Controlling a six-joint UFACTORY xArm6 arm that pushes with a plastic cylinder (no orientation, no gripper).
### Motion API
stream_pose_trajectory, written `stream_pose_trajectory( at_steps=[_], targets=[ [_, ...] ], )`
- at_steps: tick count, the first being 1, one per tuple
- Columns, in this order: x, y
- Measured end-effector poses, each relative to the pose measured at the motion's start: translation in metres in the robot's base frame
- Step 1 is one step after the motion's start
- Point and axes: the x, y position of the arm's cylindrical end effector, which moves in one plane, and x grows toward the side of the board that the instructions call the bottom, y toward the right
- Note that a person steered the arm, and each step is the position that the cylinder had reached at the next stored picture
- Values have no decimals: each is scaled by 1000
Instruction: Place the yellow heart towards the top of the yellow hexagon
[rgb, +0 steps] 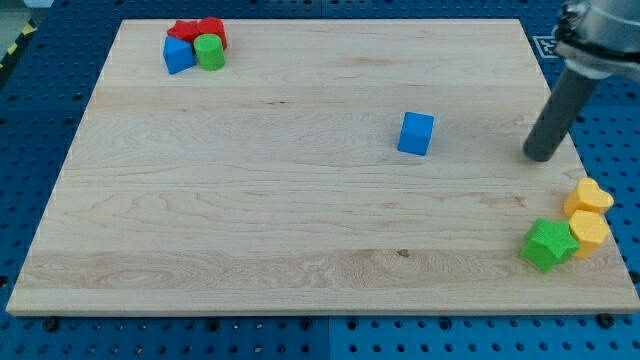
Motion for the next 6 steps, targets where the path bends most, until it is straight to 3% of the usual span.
stream_pose_trajectory(
  at_steps=[1, 3, 6],
  targets=[
    [5, 38],
    [57, 36],
    [86, 17]
  ],
)
